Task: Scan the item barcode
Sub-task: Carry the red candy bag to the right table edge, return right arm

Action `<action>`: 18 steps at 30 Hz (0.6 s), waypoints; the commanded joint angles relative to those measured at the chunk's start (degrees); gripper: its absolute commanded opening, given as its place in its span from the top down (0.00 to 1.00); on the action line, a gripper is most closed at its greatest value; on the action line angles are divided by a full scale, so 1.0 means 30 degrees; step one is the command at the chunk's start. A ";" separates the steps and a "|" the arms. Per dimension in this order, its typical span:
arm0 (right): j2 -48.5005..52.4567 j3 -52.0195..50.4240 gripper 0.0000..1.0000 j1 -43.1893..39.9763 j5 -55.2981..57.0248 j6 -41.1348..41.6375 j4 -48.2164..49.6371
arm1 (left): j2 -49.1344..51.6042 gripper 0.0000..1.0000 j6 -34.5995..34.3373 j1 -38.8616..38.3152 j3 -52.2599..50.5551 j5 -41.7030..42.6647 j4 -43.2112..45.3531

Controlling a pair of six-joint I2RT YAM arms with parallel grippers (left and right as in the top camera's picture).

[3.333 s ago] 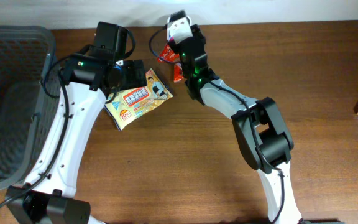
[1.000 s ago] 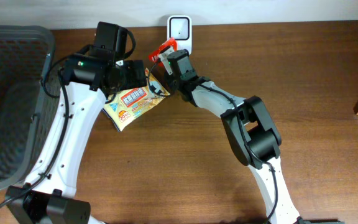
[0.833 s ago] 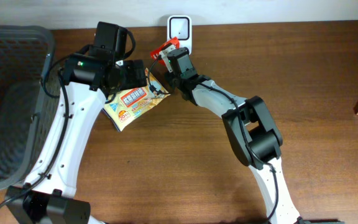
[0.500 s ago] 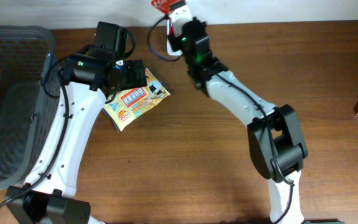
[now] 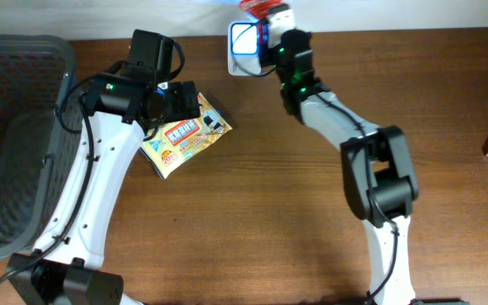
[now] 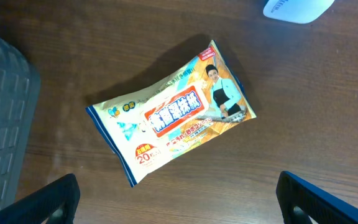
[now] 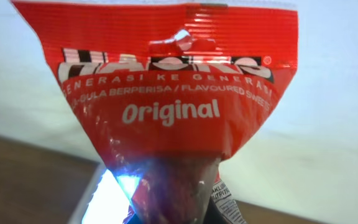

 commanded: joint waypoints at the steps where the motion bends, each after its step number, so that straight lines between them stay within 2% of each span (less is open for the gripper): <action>1: -0.3621 0.0226 0.96 -0.2754 0.2433 0.0947 -0.3271 | 0.0066 0.01 -0.0313 0.0036 0.0138 -0.0138 -0.0022; 2: -0.4262 0.0226 0.96 -0.3818 0.3512 0.1843 -0.5340 | 0.0066 0.01 -0.0313 0.0036 0.0138 -0.0138 -0.0022; 4: -0.5326 0.0226 0.96 -0.7373 0.6135 0.5530 -1.1978 | 0.0066 0.01 -0.0313 0.0036 0.0138 -0.0138 -0.0022; 6: -0.5268 0.0219 0.96 -1.0987 0.6244 0.7621 -1.7114 | 0.0066 0.01 -0.0313 0.0036 0.0138 -0.0138 -0.0022; 10: -0.5049 0.0146 0.96 -1.5985 0.6084 0.7912 -2.0567 | 0.0066 0.01 -0.0313 0.0036 0.0138 -0.0138 -0.0022; 13: -0.4656 -0.0291 0.96 -1.8068 0.5668 0.7905 -2.1005 | 0.0066 0.01 -0.0313 0.0036 0.0138 -0.0138 -0.0022; 14: -0.4554 -0.0321 0.82 -1.8411 0.5435 0.7890 -2.0990 | 0.0066 0.01 -0.0313 0.0036 0.0138 -0.0146 -0.0022; 15: -0.4546 -0.0321 0.57 -1.8593 0.5384 0.7839 -2.0881 | 0.0066 0.01 -0.0313 0.0036 0.0138 -0.0138 -0.0022; 16: -0.4546 -0.0321 0.39 -1.8768 0.5384 0.7672 -2.0873 | 0.0066 0.01 -0.0313 0.0036 0.0138 -0.0146 -0.0022; 17: -0.4575 -0.0313 0.26 -1.8804 0.5384 0.7679 -2.1019 | 0.0066 0.01 -0.0313 0.0036 0.0138 -0.0146 -0.0022; 18: -0.4765 -0.0313 0.23 -1.8797 0.5384 0.7679 -2.1172 | 0.0066 0.01 -0.0313 0.0036 0.0138 -0.0138 -0.0015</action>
